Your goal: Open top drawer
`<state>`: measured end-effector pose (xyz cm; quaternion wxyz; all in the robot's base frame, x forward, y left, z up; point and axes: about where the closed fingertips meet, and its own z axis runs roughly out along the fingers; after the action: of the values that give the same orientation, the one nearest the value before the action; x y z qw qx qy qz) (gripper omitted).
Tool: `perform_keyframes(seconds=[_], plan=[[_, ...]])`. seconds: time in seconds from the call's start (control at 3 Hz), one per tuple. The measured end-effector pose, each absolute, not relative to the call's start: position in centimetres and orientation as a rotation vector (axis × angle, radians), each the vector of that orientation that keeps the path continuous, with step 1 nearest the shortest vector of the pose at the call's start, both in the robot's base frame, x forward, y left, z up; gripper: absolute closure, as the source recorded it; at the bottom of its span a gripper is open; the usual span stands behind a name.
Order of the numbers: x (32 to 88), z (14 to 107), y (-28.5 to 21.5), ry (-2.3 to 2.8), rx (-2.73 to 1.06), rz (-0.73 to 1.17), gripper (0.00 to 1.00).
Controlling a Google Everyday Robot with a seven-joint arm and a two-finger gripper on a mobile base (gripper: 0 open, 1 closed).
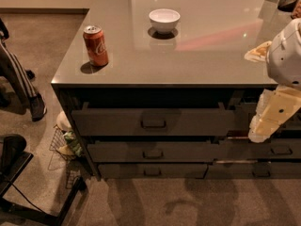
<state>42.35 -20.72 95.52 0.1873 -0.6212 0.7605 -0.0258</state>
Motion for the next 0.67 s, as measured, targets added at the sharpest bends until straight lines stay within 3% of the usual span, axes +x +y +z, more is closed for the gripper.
perform_keyframes(seconds=[0.67], plan=[[43.9, 94.3, -20.0, 2.093, -1.738, -0.084, 0.00]])
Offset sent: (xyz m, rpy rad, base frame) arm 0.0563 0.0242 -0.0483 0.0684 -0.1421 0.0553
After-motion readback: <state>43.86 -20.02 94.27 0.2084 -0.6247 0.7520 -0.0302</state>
